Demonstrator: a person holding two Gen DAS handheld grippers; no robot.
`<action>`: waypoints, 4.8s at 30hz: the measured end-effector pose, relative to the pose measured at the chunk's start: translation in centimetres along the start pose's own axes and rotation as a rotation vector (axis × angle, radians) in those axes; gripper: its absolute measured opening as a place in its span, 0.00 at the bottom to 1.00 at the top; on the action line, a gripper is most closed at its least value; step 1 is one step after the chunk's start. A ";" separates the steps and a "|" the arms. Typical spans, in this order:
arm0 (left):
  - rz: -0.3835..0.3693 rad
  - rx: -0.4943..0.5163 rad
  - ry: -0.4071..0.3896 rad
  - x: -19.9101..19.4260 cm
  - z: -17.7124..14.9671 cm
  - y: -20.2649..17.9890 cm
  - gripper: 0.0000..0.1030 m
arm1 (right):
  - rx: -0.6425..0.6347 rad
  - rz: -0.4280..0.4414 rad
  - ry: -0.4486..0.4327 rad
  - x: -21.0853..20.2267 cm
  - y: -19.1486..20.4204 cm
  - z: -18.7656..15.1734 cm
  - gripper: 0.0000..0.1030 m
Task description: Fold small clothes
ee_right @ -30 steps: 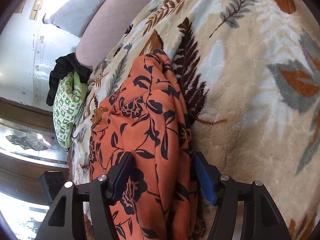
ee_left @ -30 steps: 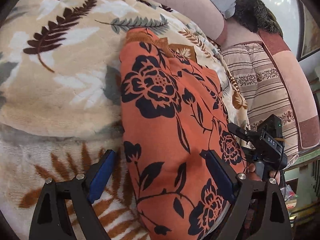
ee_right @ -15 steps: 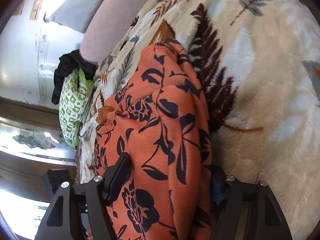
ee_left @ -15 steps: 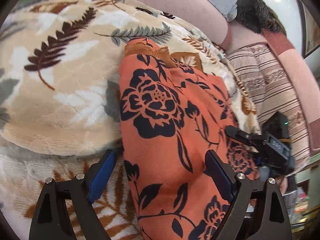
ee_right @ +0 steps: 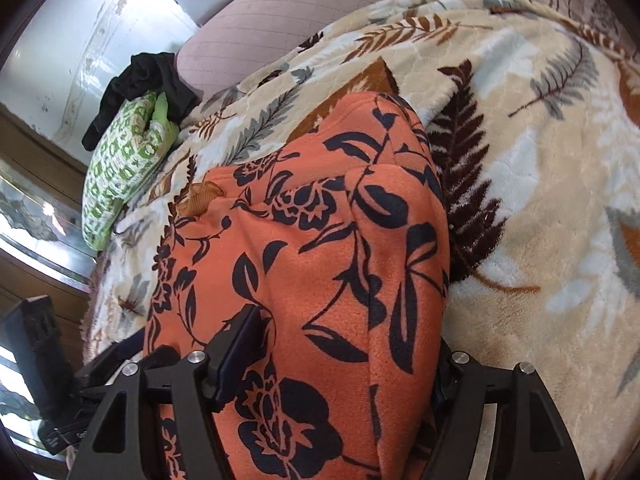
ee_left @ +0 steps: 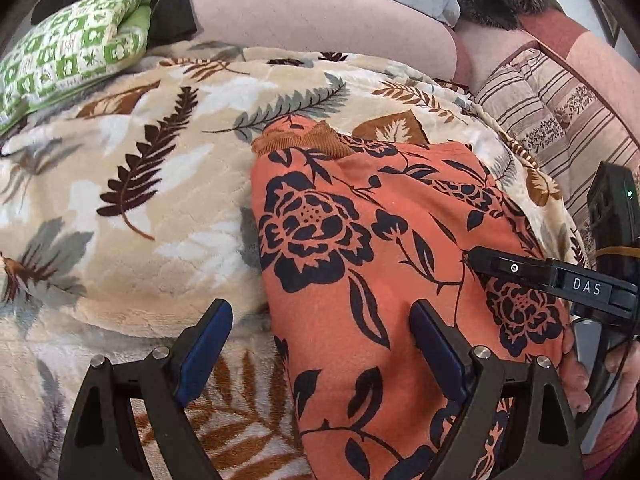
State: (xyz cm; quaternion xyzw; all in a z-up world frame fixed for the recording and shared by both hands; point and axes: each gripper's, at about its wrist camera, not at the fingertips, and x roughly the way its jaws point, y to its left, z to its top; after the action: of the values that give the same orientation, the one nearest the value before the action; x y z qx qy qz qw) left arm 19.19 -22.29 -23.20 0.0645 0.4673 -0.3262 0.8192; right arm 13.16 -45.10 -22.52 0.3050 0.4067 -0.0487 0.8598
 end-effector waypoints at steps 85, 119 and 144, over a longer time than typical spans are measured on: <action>0.303 0.074 -0.063 -0.1 -0.2 2.5 0.88 | -0.523 -0.533 -0.111 -0.5 8.0 -4.6 0.44; 0.125 0.064 -0.050 0.4 0.5 1.1 0.90 | -0.500 -0.527 -0.216 -3.0 7.6 -4.4 0.44; -0.428 -0.124 0.182 2.0 0.6 3.2 0.90 | 0.180 0.117 0.012 -3.1 -5.9 0.0 0.68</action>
State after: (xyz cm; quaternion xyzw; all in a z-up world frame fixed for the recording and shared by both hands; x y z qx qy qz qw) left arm 22.25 -20.96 -25.08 -0.0576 0.5614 -0.4558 0.6883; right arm 9.09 -50.39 -23.12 0.4045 0.3873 -0.0331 0.8278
